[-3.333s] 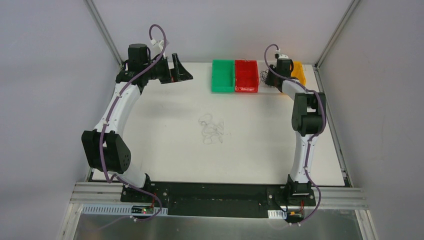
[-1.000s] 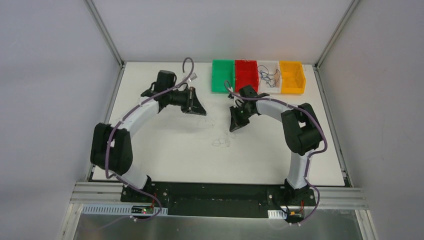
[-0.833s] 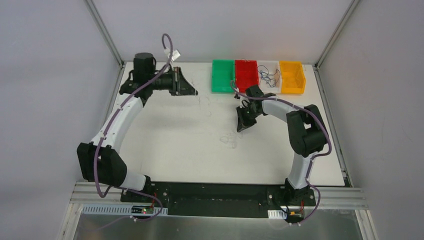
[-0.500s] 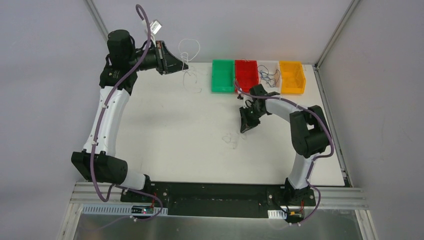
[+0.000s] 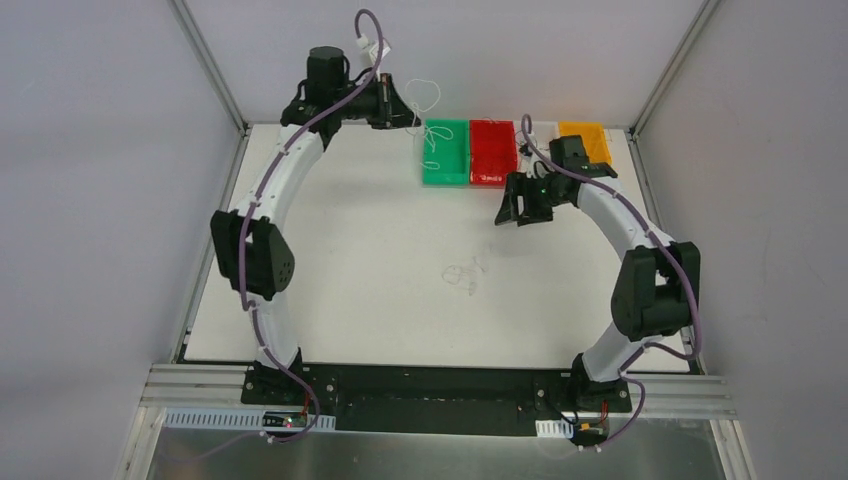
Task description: Untangle the cables
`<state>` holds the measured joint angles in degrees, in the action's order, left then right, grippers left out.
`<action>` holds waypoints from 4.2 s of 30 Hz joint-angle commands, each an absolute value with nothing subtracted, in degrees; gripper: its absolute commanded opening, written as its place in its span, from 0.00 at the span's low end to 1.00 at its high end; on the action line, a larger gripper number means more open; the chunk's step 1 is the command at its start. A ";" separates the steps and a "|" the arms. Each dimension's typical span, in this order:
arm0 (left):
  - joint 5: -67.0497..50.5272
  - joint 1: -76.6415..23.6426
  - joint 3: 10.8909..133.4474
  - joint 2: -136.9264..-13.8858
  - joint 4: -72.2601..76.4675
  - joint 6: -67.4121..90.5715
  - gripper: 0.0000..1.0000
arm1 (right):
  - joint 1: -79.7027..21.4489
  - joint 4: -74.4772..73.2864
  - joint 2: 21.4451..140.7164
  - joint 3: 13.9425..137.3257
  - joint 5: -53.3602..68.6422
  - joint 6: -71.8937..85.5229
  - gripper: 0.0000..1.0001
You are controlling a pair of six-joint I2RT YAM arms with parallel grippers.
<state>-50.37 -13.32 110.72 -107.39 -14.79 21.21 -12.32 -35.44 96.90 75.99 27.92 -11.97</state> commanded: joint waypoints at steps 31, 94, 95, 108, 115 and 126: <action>-45.22 -14.82 130.68 -132.17 -9.65 21.58 0.64 | -2.32 -42.68 91.75 81.54 32.75 -11.84 0.78; -44.25 3.85 81.63 -88.61 -17.23 13.11 0.99 | -26.26 -20.13 129.70 129.88 -1.26 -15.96 0.00; -44.12 3.93 81.80 -88.78 -17.20 13.17 0.99 | -26.12 -17.78 130.50 129.46 -2.76 -16.63 0.00; -44.50 4.39 82.72 -91.00 -17.79 13.12 0.99 | -24.47 -14.80 136.64 131.37 4.99 -15.06 0.47; -44.56 4.41 86.74 -92.75 -22.63 12.06 0.99 | -24.33 -18.59 128.62 129.09 8.18 -14.75 0.72; -40.95 4.28 105.99 -102.75 -42.74 8.53 0.99 | -18.52 -30.35 107.88 118.12 7.23 -9.64 0.99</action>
<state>-42.65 3.86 101.49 -102.06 -35.92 10.83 -22.50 -24.95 118.02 120.64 7.16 -13.63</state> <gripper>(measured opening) 0.990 0.991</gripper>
